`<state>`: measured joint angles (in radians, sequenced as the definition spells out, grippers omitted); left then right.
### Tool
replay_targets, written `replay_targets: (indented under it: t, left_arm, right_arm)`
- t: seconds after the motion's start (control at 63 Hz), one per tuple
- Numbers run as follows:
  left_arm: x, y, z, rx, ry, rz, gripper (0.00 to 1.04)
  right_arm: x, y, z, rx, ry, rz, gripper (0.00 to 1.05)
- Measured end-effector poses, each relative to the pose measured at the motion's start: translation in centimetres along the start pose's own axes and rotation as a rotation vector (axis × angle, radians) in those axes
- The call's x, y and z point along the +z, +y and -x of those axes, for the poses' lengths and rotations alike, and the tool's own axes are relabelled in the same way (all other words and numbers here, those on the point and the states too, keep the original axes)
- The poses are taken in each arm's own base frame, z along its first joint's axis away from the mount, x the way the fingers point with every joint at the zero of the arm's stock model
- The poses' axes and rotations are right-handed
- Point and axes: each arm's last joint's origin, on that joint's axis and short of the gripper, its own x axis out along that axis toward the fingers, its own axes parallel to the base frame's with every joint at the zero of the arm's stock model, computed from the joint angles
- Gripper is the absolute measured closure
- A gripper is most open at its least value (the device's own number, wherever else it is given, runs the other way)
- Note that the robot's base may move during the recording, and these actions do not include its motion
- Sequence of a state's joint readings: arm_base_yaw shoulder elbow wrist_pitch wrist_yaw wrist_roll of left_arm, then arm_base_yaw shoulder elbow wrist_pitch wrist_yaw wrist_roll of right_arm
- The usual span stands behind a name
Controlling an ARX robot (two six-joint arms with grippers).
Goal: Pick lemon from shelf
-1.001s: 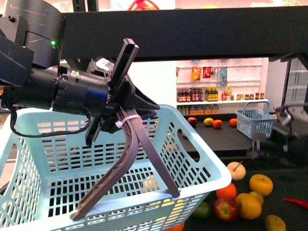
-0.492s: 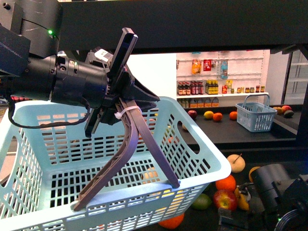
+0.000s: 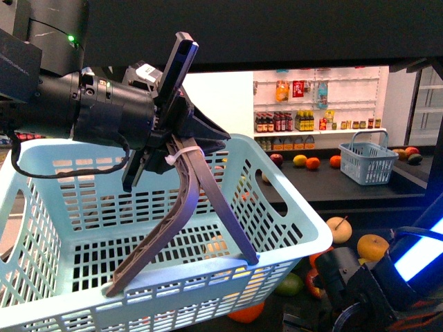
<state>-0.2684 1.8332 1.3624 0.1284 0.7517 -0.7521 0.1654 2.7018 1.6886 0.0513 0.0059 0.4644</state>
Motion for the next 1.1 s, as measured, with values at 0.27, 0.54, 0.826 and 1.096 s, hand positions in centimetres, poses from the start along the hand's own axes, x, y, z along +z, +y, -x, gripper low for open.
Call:
replay_targets:
  t: [0.27,0.54,0.826,1.096]
  left_arm:
    - [0.0,0.0,0.0,0.000,0.000,0.000,0.94]
    - [0.0,0.0,0.0,0.000,0.000,0.000,0.94]
    - [0.0,0.0,0.0,0.000,0.000,0.000,0.94]
    - [0.0,0.0,0.0,0.000,0.000,0.000,0.94]
  right_arm:
    - [0.5,1.6,-1.6,-0.016,0.005,0.013,0.07]
    - [0.3,1.7,-3.0,-0.042,0.024,0.019,0.07]
    - [0.2,1.9,-3.8,-0.056,0.030,0.028,0.07]
    - [0.3,1.8,-4.1,-0.069,0.039,0.045,0.35]
